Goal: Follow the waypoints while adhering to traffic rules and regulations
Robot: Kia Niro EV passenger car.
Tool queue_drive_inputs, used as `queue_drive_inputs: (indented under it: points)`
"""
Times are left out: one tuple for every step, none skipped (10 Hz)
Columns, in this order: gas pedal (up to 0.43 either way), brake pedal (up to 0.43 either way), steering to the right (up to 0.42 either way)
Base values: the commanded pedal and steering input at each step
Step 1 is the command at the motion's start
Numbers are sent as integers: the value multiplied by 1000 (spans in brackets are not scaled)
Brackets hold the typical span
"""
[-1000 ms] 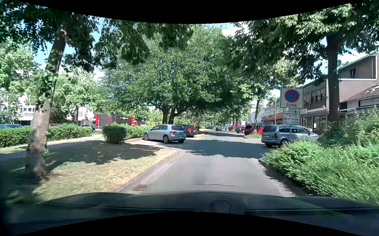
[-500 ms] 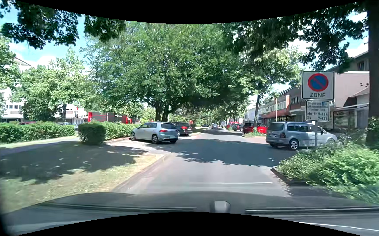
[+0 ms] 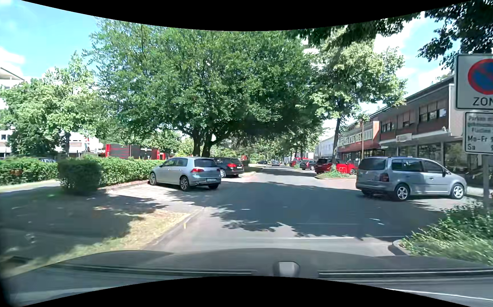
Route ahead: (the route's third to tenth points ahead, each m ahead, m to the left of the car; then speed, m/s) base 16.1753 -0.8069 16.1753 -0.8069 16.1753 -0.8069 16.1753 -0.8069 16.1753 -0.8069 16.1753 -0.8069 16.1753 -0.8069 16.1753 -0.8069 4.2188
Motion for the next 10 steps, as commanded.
queue_drive_inputs:
  points:
    - [39,6,30]
    - [0,6,33]
    - [0,6,45]
    - [0,6,65]
    - [0,6,76]
    - [0,6,89]
    - [0,6,102]
    - [0,6,112]
    - [0,6,118]
    - [0,6,121]
